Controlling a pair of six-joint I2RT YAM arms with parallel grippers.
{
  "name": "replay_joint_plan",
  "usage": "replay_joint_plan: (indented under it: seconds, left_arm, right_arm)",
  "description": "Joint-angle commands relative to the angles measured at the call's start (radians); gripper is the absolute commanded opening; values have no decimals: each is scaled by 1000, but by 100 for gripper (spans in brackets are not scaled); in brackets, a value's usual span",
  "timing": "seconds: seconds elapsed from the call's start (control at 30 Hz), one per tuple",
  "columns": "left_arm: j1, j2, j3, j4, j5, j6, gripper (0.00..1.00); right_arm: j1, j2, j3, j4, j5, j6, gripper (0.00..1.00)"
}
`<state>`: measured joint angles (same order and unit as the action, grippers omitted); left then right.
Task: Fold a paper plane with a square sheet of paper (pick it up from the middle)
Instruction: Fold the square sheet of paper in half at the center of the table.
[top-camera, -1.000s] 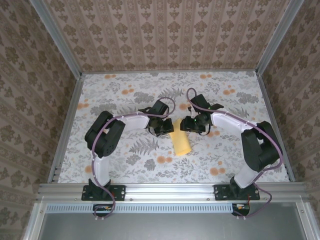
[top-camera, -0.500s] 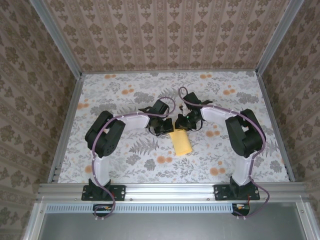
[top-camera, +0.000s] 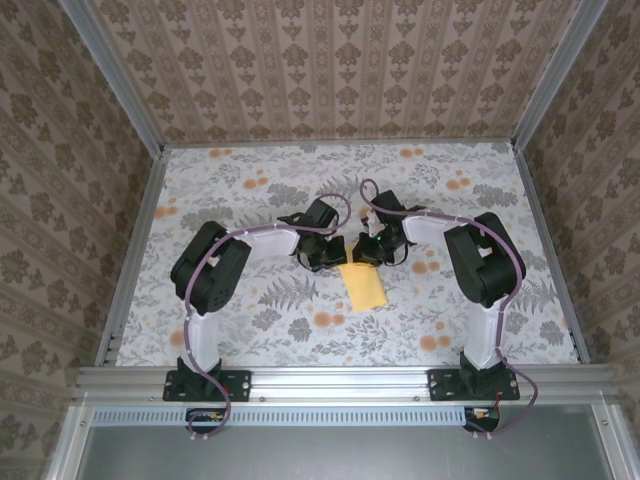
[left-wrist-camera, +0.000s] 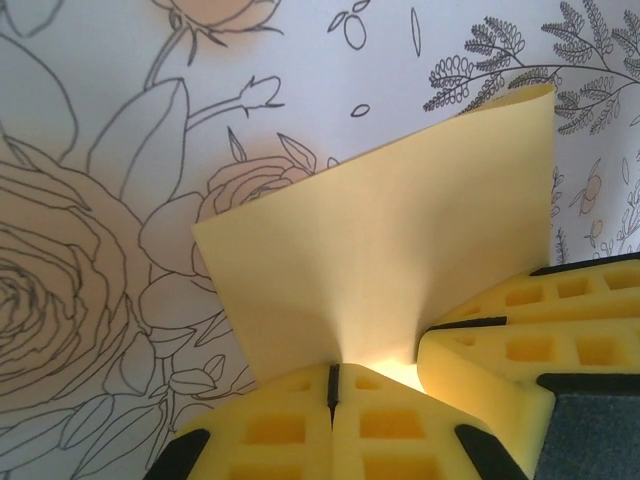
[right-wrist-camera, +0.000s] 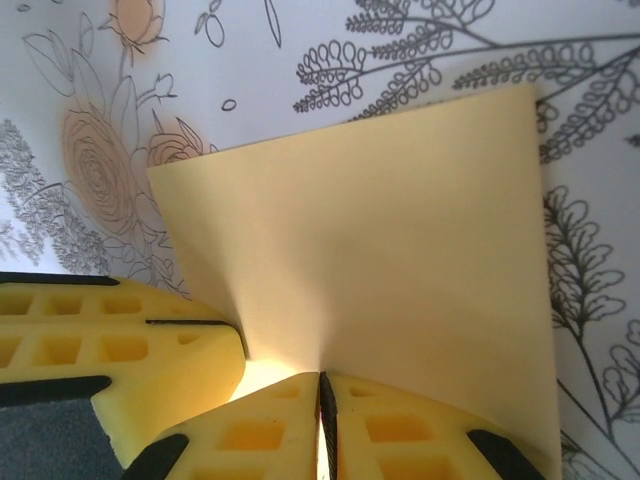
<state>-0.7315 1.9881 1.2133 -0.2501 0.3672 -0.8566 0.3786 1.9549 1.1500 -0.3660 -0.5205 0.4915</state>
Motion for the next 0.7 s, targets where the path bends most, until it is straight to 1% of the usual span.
replay_joint_plan:
  seconds: [0.0, 0.27, 0.53, 0.67]
  left_arm:
    - [-5, 101, -67, -170, -47, -19, 5]
    - [2, 115, -75, -176, -41, -21, 5]
    - [2, 117, -74, -169, -38, -16, 4]
    - [1, 117, -72, -167, -39, -15, 4]
  right_arm:
    - [-47, -4, -64, 59, 15, -24, 13]
    - [-130, -54, -127, 101, -9, -11, 14]
    - [-131, -136, -129, 111, -10, 2, 15]
    - [-118, -162, -132, 137, -65, 14, 15]
